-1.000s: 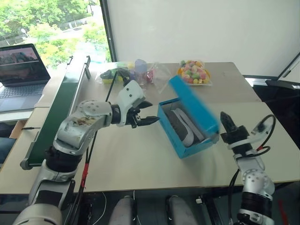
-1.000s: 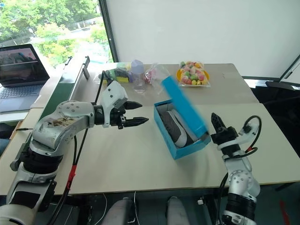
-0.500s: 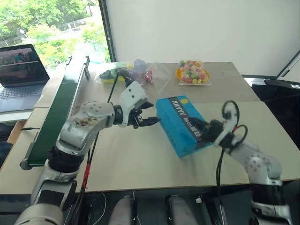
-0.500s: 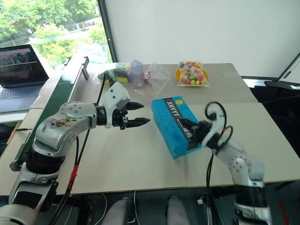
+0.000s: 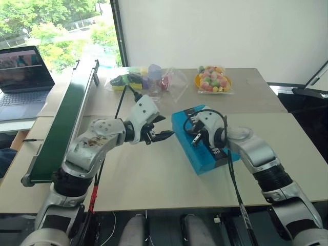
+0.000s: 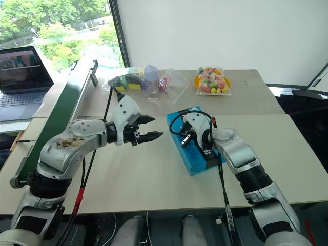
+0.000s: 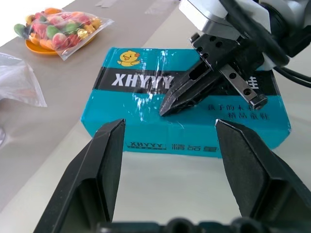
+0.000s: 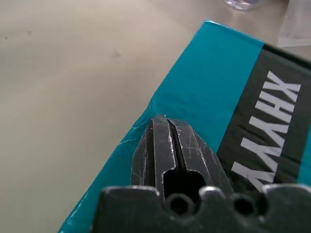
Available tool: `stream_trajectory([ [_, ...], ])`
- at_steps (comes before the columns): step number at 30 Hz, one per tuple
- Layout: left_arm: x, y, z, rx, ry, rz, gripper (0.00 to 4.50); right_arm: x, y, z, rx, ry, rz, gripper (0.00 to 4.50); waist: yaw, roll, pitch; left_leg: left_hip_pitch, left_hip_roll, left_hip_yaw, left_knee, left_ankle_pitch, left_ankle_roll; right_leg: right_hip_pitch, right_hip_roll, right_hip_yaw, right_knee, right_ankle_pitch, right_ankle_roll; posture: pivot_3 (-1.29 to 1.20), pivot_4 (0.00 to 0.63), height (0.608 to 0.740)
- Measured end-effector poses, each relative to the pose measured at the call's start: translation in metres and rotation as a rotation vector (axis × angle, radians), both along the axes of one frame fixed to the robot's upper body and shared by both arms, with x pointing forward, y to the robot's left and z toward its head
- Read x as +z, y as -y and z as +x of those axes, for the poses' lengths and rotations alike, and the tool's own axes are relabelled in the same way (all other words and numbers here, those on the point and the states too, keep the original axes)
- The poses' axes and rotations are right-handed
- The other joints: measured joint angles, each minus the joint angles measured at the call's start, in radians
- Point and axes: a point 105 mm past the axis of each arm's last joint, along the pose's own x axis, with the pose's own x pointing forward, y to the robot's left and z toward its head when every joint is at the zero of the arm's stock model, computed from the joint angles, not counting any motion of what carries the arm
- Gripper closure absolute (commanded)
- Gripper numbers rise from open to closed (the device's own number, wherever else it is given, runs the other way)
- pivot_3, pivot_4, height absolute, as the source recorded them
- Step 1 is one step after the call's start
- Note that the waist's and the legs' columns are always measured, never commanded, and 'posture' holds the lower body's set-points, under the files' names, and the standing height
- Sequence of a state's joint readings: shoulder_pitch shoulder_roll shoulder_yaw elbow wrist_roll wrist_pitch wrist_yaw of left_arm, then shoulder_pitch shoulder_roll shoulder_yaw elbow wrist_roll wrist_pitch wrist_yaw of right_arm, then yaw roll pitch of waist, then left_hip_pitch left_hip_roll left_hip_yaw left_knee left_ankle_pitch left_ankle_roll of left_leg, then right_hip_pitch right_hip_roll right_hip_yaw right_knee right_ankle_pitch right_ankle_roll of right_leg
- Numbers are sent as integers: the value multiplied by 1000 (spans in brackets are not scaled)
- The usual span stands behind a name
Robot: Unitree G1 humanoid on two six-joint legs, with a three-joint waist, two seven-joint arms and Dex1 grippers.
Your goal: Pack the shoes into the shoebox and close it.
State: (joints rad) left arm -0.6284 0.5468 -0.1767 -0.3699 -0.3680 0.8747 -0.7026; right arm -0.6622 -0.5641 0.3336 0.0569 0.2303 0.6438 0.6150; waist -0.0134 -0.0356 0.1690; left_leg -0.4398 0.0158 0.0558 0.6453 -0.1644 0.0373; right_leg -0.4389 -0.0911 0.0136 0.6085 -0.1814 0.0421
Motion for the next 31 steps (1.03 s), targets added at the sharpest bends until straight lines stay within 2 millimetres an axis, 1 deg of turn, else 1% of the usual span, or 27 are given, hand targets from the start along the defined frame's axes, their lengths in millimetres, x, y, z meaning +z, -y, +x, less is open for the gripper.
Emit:
stream_trajectory([
  [2,1,0,0,7,6,-1,1369,1,-1,0,4,-2,9,4454,2,0,0,1,0,0,0,0,0,0,0,0,1,-2,-3,0,150,740],
  [4,2,-2,0,16,11,-1,1369,3,-3,-3,7,-36,56,4454,2,0,0,1,1,0,0,1,-1,0,0,-1,1,-1,-4,0,150,740],
  [5,2,-2,1,18,11,0,1369,6,-6,-7,23,-82,112,4454,2,0,0,1,1,-1,0,1,-1,0,0,0,1,0,-4,0,150,740],
  [6,1,-3,1,19,11,1,1369,10,-9,-12,45,-119,157,4454,2,0,0,1,1,-1,0,1,-1,-1,0,0,2,1,-4,0,150,740],
  [8,0,-3,1,22,8,2,1369,28,-11,-22,95,-144,220,4454,2,0,1,1,1,-2,0,1,-1,-1,0,0,2,1,-4,0,150,740],
  [9,0,-4,1,23,7,3,1369,37,-9,-23,104,-130,219,4206,2,0,1,1,1,-2,0,1,-1,-1,0,0,2,1,-4,0,150,740],
  [10,0,-4,1,25,8,4,1369,50,-5,-24,113,-101,219,3927,2,0,1,1,1,-2,1,1,-1,-1,0,0,1,1,-4,0,150,740],
  [11,0,-4,2,25,9,4,1369,57,-1,-24,111,-86,218,3787,2,0,1,0,1,-2,0,1,-1,-1,0,0,1,1,-4,0,150,740],
  [12,0,-4,2,26,10,4,1369,64,4,-26,111,-69,209,3350,2,0,1,0,1,-1,0,1,-1,-1,0,0,1,0,-4,0,150,740],
  [13,0,-4,2,28,11,4,1369,68,10,-29,121,-60,187,3057,5,0,1,0,1,-1,0,1,-1,-1,0,0,0,0,-4,0,150,740],
  [15,-3,-5,2,33,7,3,1369,73,17,-34,130,-45,160,2416,6,0,1,0,1,0,0,1,-1,-1,0,0,0,-1,-4,0,150,740],
  [19,-11,-7,-4,17,-22,-11,1369,66,18,-44,166,-63,138,994,3,0,1,-1,1,0,0,1,-1,-2,0,0,0,-1,-4,0,150,740],
  [21,-16,-13,-9,15,-28,1,1369,65,17,-50,203,-54,129,443,-1,0,1,-1,2,0,0,1,-1,-3,0,0,0,-1,-4,0,150,740],
  [22,-19,-20,-11,22,-36,2,1369,66,16,-53,224,-44,123,91,-2,0,1,0,2,0,0,1,-1,-3,0,0,1,-1,-5,0,150,740],
  [25,-21,-34,-11,59,-47,-24,1369,73,15,-57,257,-14,127,39,1,0,1,0,2,-1,0,1,-1,-2,0,0,1,0,-4,0,150,740],
  [27,-15,-41,-9,79,-20,-28,1369,76,15,-58,269,5,126,39,4,0,1,0,2,-1,1,1,-2,-2,-1,-1,1,0,-4,0,150,740],
  [29,-10,-47,-8,97,2,-34,1369,78,17,-56,266,33,117,39,7,0,1,0,1,-1,1,-3,-8,-2,-2,0,0,0,-4,0,150,740],
  [31,-9,-51,-6,111,11,-36,1369,77,19,-53,255,30,121,39,7,0,1,0,1,-1,2,-3,-8,-2,-2,0,0,0,-4,0,150,740],
])
